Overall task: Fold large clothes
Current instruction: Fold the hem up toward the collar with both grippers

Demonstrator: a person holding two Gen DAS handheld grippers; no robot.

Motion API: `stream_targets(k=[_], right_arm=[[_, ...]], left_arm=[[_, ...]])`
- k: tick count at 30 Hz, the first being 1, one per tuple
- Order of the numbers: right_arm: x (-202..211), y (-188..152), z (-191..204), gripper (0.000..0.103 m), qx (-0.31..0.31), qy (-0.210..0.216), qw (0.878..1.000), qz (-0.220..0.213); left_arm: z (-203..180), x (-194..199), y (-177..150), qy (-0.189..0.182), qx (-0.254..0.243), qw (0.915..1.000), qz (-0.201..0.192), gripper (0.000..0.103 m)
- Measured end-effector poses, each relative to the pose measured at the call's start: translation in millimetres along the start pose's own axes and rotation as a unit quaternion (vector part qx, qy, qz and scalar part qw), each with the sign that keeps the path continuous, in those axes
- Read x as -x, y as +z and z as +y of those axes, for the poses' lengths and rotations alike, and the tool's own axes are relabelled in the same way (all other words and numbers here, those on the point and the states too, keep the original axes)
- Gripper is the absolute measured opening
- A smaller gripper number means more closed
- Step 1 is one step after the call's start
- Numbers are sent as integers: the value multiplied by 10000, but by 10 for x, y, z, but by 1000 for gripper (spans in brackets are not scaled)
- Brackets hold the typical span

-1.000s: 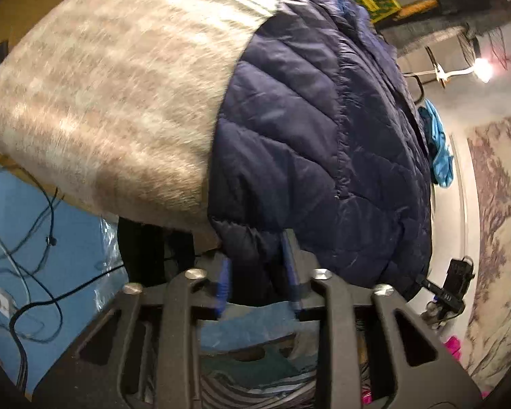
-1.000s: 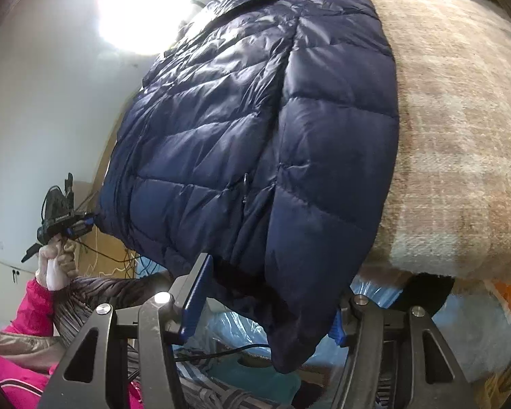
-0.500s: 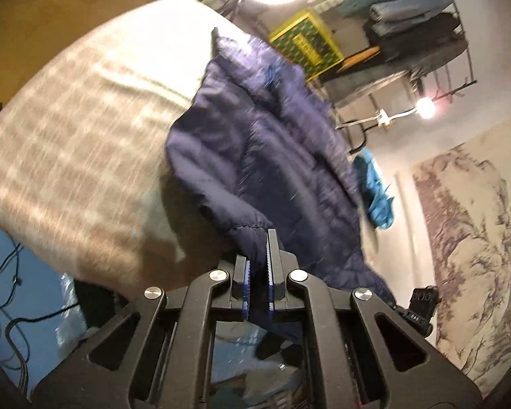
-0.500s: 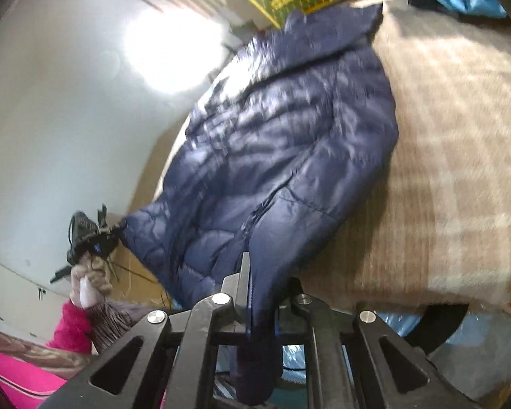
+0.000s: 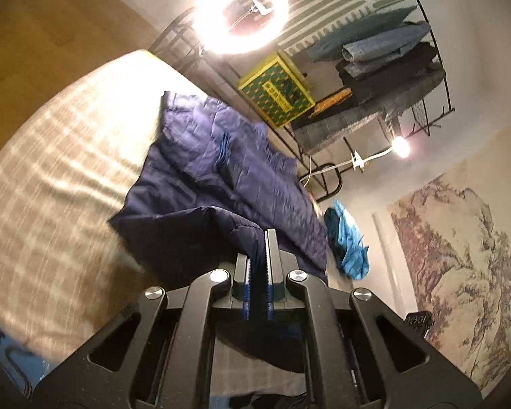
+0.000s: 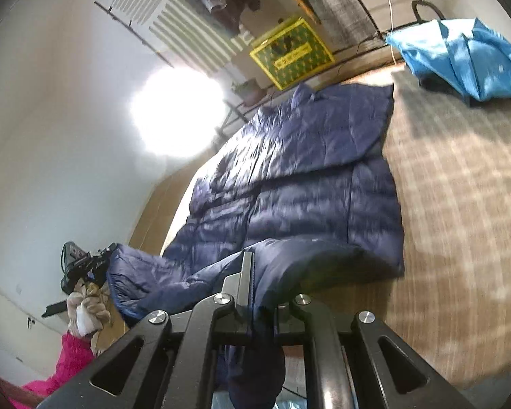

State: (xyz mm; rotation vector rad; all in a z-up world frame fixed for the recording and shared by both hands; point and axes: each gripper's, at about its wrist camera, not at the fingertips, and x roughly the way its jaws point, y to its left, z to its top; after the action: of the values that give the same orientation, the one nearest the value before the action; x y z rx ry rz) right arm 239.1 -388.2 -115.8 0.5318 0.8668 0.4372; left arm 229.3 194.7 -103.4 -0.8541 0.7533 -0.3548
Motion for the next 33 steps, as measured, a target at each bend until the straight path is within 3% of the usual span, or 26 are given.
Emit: stream_targets(k=[12, 22, 28, 33], right_arm=[[-575, 915, -175, 5, -69, -511, 9977, -451], [-1282, 1627, -494, 4, -83, -966, 9943, -439], [-1647, 1927, -809, 4, -266, -1193, 9917, -399], [-1945, 1970, -1055, 4, -240, -1444, 9892, -81]], left_arm=[[-155, -902, 856, 319, -257, 9989, -221, 4], [-54, -1784, 1443, 743, -348, 9962, -280, 4], [169, -2345, 1576, 900, -295, 9953, -179, 4], [394, -2715, 1543, 1168, -314, 9927, -31, 4]])
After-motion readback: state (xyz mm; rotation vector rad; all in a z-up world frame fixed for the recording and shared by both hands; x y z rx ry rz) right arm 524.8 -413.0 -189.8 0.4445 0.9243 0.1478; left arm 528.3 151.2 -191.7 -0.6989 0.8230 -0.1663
